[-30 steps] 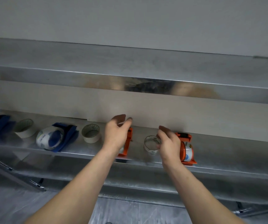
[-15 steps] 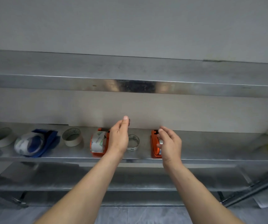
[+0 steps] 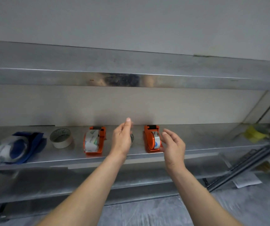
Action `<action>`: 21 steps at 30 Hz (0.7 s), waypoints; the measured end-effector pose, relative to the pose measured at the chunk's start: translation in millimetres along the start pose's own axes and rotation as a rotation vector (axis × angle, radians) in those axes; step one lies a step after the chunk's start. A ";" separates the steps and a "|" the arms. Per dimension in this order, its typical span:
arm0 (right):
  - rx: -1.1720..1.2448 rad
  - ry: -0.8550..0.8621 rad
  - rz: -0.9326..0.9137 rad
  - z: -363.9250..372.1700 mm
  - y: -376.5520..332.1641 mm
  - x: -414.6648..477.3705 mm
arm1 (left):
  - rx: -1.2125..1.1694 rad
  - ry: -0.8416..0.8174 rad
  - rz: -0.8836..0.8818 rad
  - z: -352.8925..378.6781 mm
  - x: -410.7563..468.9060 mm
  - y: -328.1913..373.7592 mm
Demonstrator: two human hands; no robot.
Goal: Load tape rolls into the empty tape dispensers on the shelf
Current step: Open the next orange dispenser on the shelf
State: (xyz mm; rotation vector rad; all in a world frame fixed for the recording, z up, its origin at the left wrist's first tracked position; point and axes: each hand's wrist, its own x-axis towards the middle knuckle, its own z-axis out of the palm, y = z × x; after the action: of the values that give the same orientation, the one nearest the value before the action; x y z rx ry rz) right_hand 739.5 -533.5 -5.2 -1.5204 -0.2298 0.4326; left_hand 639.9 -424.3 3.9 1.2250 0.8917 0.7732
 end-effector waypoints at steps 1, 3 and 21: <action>-0.005 0.005 -0.001 -2.2 0.1 -1.7 | -0.015 -0.007 -0.013 0.7 -1.7 -0.1; -0.013 0.014 -0.007 -6.6 0.0 -3.8 | -0.028 -0.015 -0.025 2.9 -4.9 1.0; -0.059 -0.040 0.048 -46.4 16.0 57.7 | 0.066 0.071 -0.097 60.1 -3.5 -8.6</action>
State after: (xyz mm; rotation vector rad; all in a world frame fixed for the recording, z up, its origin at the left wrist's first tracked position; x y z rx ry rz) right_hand 808.6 -552.2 -30.3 -1.5788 -0.2398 0.4989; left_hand 692.0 -455.6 2.2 1.2088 1.0342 0.7171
